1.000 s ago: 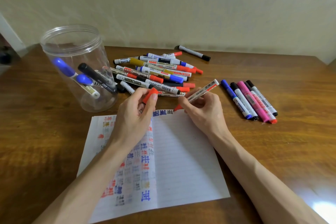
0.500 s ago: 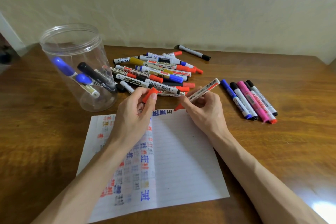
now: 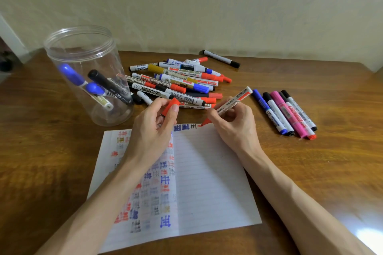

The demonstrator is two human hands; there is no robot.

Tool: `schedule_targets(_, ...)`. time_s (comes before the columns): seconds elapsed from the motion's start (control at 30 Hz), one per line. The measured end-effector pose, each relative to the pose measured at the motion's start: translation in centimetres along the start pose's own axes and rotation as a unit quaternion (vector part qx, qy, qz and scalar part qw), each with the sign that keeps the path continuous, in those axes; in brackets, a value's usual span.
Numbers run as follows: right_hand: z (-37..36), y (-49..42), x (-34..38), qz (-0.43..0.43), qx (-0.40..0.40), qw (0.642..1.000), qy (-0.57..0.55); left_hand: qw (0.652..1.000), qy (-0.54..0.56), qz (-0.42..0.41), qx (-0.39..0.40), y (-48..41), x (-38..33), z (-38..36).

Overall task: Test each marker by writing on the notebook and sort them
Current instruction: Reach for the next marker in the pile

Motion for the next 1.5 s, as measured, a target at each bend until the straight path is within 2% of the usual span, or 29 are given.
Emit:
schedule_targets(0.33, -0.58, 0.12, 0.35, 0.004, 0.03, 1.0, 0.007, 1.0, 0.007, -0.003, 0.003, -0.03, -0.24, 0.0)
schedule_targets(0.53, -0.18, 0.22, 0.24, 0.007, -0.004, 1.0, 0.027, 1.0, 0.002, 0.0, 0.003, 0.0, -0.07, 0.03)
schedule_targets(0.63, 0.1, 0.06, 0.03, 0.013, -0.012, 1.0, 0.002, 1.0, -0.001, 0.003, 0.0, -0.01, -0.09, 0.06)
schedule_targets(1.5, -0.3, -0.02, 0.09, -0.018, 0.022, 0.999, -0.018, 1.0, 0.008, 0.002, -0.003, 0.05, -0.27, 0.15)
Point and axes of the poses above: each hand's wrist, its own y-axis away from the middle knuckle, its own z-axis out of the back of the hand, x = y × z, the point moved 6 cm from there along -y, towards the middle knuckle, and after that the axes turned 13 degrees about x, right-handed, at the moved point
